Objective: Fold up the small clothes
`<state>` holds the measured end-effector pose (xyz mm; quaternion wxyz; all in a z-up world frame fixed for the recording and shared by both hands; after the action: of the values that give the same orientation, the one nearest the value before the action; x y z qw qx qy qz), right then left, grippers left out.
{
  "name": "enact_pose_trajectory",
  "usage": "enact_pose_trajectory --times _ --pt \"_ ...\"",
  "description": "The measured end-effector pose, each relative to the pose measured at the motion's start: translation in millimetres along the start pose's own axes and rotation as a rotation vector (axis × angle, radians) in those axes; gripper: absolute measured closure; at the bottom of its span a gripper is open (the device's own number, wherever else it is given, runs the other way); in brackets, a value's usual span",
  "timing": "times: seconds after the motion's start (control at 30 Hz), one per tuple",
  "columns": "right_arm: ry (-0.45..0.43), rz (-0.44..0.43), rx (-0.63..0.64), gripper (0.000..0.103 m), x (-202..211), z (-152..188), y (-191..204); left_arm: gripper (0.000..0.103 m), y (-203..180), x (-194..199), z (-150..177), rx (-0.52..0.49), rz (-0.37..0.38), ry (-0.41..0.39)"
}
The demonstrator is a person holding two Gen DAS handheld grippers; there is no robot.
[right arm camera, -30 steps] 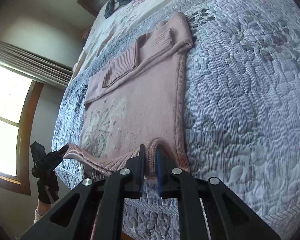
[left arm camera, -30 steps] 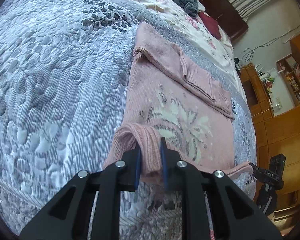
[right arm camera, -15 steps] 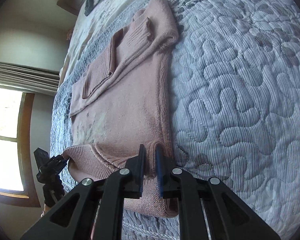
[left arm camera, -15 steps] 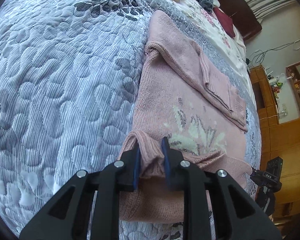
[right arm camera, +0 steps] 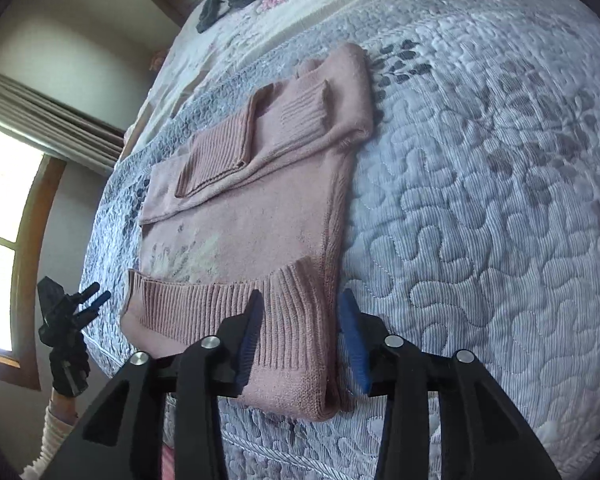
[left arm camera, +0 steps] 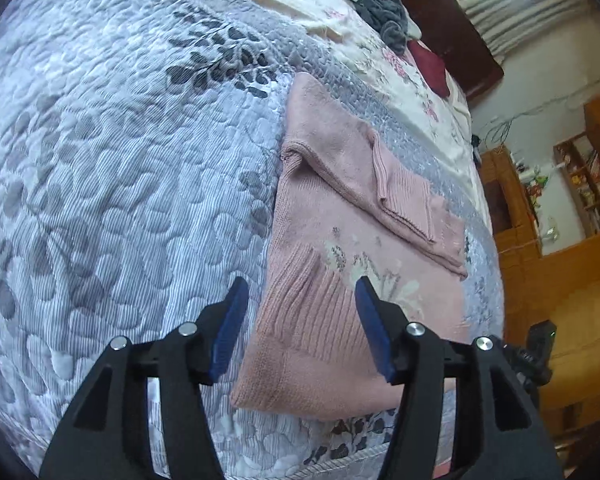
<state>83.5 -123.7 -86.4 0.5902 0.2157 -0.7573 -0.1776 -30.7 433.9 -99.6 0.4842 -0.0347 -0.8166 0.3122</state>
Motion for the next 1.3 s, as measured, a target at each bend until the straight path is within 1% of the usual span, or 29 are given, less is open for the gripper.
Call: enact_pose_trajectory --times 0.03,0.17,0.23,0.33,0.4,0.43,0.47,0.5,0.53,0.57,0.6,0.67,0.7,0.77,0.9,1.0,1.1,1.2,1.3 --pt "0.006 0.017 0.022 0.056 -3.6 -1.0 6.0 0.039 -7.0 -3.5 -2.0 -0.036 -0.015 0.009" --pt "0.049 0.084 0.104 0.052 -25.3 -4.1 22.4 0.038 -25.2 -24.1 -4.2 -0.179 -0.089 0.06" --pt "0.072 0.117 0.137 0.051 -37.2 -3.8 27.1 0.038 -27.7 -36.4 -3.7 -0.223 -0.115 0.09" --pt "0.097 0.148 0.176 0.05 -53.6 -0.8 32.5 0.038 -30.2 -54.3 -2.4 -0.261 -0.134 0.13" --pt "0.105 0.173 0.211 0.05 -60.9 2.2 35.5 0.038 -32.3 -64.5 -0.5 -0.295 -0.167 0.148" --pt "0.105 0.189 0.229 0.051 -63.3 4.1 36.8 0.041 -33.5 -68.3 1.2 -0.316 -0.188 0.151" --pt "0.103 0.207 0.247 0.055 -65.5 5.5 38.4 0.047 -34.1 -71.9 3.3 -0.332 -0.211 0.156" --pt "0.095 0.227 0.264 0.067 -66.4 7.4 39.6 0.053 -34.5 -74.8 5.8 -0.343 -0.227 0.163" --pt "0.089 0.245 0.281 0.072 -65.4 9.3 39.7 0.062 -35.1 -76.5 8.3 -0.353 -0.237 0.167" --pt "0.083 0.251 0.293 0.08 -63.8 10.5 40.3 0.065 -36.0 -76.3 10.4 -0.365 -0.248 0.161" --pt "0.075 0.24 0.299 0.091 -60.0 11.3 40.3 0.068 -36.5 -73.6 12.5 -0.373 -0.251 0.148" --pt "0.059 0.205 0.296 0.092 -50.5 15.0 40.9 0.092 -36.7 -65.0 16.2 -0.372 -0.242 0.124" --pt "0.045 0.194 0.295 0.092 -43.5 17.3 41.3 0.09 -37.1 -59.3 18.4 -0.363 -0.231 0.111" --pt "0.019 0.175 0.301 0.092 -29.9 23.5 43.7 0.092 -38.9 -45.8 26.5 -0.353 -0.198 0.075" --pt "-0.022 0.11 0.286 0.093 -6.4 41.2 47.5 0.093 -47.0 -20.2 52.2 -0.395 -0.176 0.022" --pt "-0.037 0.08 0.27 0.093 3.9 50.0 50.6 0.094 -48.3 -3.7 63.4 -0.384 -0.162 -0.024" --pt "-0.066 0.068 0.269 0.093 15.9 48.7 57.9 0.095 -55.2 11.5 56.0 -0.372 -0.171 -0.094" --pt "-0.113 0.05 0.282 0.094 31.3 38.2 72.0 0.095 -66.2 26.8 36.9 -0.355 -0.153 -0.165" --pt "-0.158 0.042 0.304 0.094 47.6 20.3 86.8 0.095 -82.9 38.3 15.5 -0.365 -0.138 -0.223"
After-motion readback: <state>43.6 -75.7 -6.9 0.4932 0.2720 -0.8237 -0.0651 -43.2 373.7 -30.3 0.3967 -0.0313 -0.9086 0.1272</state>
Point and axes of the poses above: each gripper's, at about its wrist camera, not at the fingertips, and x roughly against the way its jaws point, y to its left, z to its underside, the point moved 1 cm from there along -x, roughly the way its jaws point, and after that the axes turned 3 degrees about -x, right-handed, at the moved point
